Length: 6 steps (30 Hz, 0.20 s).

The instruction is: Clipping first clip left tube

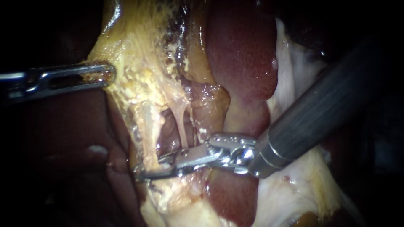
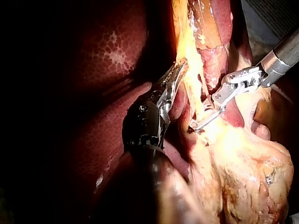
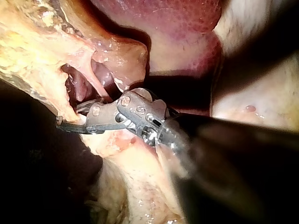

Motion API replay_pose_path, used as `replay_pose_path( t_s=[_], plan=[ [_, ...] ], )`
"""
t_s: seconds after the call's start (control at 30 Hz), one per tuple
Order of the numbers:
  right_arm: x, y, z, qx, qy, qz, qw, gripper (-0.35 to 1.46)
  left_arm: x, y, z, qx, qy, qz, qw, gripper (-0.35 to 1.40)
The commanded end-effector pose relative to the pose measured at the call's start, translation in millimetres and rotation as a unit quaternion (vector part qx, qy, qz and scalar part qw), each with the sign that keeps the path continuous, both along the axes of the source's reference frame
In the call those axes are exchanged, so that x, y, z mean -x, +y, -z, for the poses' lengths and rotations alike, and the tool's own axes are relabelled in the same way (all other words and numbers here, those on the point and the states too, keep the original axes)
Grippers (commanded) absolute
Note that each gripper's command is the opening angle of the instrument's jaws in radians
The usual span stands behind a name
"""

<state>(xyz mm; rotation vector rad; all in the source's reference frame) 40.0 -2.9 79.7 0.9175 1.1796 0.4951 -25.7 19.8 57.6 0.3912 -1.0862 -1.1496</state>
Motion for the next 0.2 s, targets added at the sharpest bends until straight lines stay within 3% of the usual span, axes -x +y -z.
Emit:
replay_pose_path(
  t_s=[0.03, 0.2],
  plan=[
    [0.0, -0.1, 0.2, 0.000, 0.001, 0.001, 1.0000, -0.35, 0.0, 0.0, 0.0, 0.000, 0.000, 0.000, 1.0000, -0.35],
    [-0.1, -0.1, 0.3, -0.001, 0.001, 0.003, 1.0000, -0.35, 0.0, 0.0, 0.0, 0.000, 0.000, 0.000, 1.0000, -0.35]
  ],
)
